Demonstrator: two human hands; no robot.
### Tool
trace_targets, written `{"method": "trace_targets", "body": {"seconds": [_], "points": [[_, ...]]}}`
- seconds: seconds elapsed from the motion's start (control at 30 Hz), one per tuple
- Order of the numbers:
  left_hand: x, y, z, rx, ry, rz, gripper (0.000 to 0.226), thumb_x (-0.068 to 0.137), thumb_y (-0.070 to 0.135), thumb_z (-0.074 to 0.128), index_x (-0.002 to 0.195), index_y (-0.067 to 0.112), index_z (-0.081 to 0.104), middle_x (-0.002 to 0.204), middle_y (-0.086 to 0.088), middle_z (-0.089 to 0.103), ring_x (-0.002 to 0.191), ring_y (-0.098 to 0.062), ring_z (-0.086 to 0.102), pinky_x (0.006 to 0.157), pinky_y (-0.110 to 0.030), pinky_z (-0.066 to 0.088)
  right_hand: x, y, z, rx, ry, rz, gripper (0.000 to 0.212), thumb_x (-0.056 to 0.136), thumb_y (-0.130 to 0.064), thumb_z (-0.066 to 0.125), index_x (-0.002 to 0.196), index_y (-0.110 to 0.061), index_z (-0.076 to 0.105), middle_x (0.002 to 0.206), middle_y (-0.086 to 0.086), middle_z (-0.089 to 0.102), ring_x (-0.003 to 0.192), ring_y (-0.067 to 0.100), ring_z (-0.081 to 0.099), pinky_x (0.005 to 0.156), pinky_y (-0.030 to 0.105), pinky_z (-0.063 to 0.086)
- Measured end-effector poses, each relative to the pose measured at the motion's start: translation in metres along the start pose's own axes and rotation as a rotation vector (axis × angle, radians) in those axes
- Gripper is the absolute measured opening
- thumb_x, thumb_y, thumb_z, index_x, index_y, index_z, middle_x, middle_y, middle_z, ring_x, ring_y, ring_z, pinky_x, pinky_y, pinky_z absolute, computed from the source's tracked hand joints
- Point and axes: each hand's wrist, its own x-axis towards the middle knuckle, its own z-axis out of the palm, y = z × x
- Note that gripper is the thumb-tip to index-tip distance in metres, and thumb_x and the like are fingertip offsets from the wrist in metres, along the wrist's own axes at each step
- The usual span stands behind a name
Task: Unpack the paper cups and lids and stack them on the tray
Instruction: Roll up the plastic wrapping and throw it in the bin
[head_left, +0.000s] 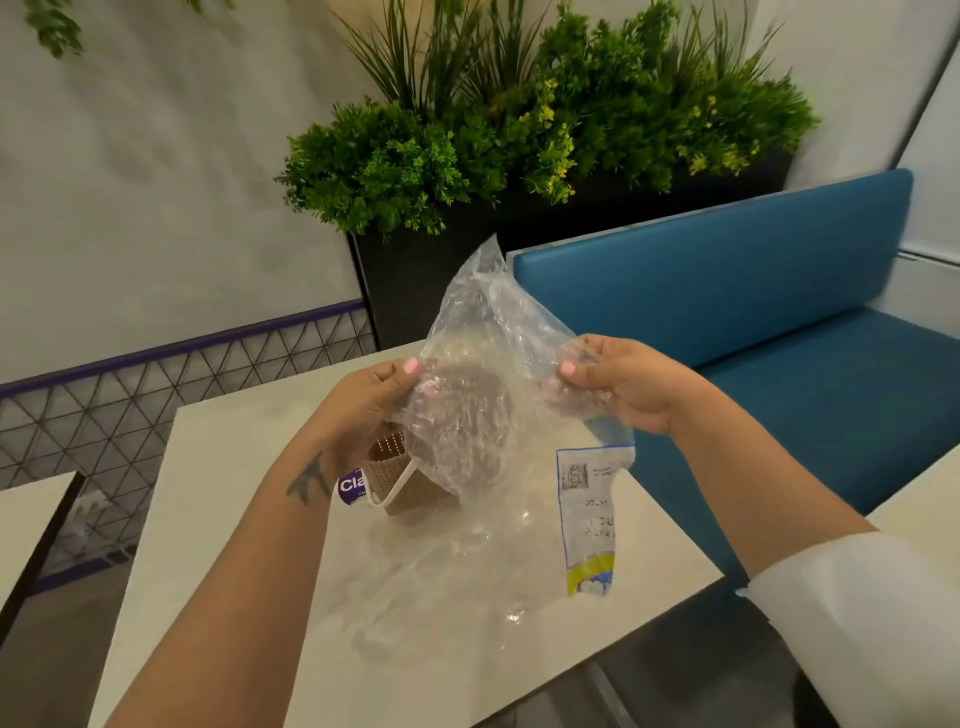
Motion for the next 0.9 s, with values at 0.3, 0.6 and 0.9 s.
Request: {"method": "trace_targets", "body": {"seconds": [0.3, 0.6, 0.9], "points": [[0.008, 0.003, 0.013, 0.681, 0.228, 0.110, 0.038, 0.077, 0.047, 0.073, 0.104, 0.022, 0.066, 0.107, 0.006, 0.063, 0.099, -0.017, 0.060, 0.088, -0.037, 0.050, -0.011, -0.023, 0.010, -0.626, 0.280, -0.053, 0.017, 0.077, -0.031, 0.078, 0.076, -0.016, 0.071, 0.081, -0.004, 0.069, 0.077, 0.007, 0.060, 0.072, 0.025, 0.047], [0.010, 0.004, 0.026, 0.143, 0.082, 0.220, 0.011, 0.079, 0.024, 0.073, 0.081, 0.016, 0.067, 0.066, 0.004, 0.065, 0.060, -0.005, 0.059, 0.058, -0.019, 0.048, -0.014, -0.021, -0.001, -0.337, 0.308, -0.147, 0.022, 0.067, -0.025, 0.080, 0.071, -0.014, 0.062, 0.068, -0.002, 0.066, 0.064, 0.011, 0.059, 0.065, 0.022, 0.048], [0.011, 0.001, 0.019, 0.148, -0.171, 0.139, 0.026, 0.091, 0.012, 0.061, 0.116, 0.015, 0.062, 0.102, -0.002, 0.073, 0.093, -0.018, 0.070, 0.080, -0.030, 0.057, -0.013, -0.019, -0.013, -0.304, 0.150, -0.004, 0.032, 0.059, -0.017, 0.079, 0.088, -0.013, 0.068, 0.087, 0.005, 0.070, 0.082, 0.020, 0.065, 0.082, 0.030, 0.053]]}}
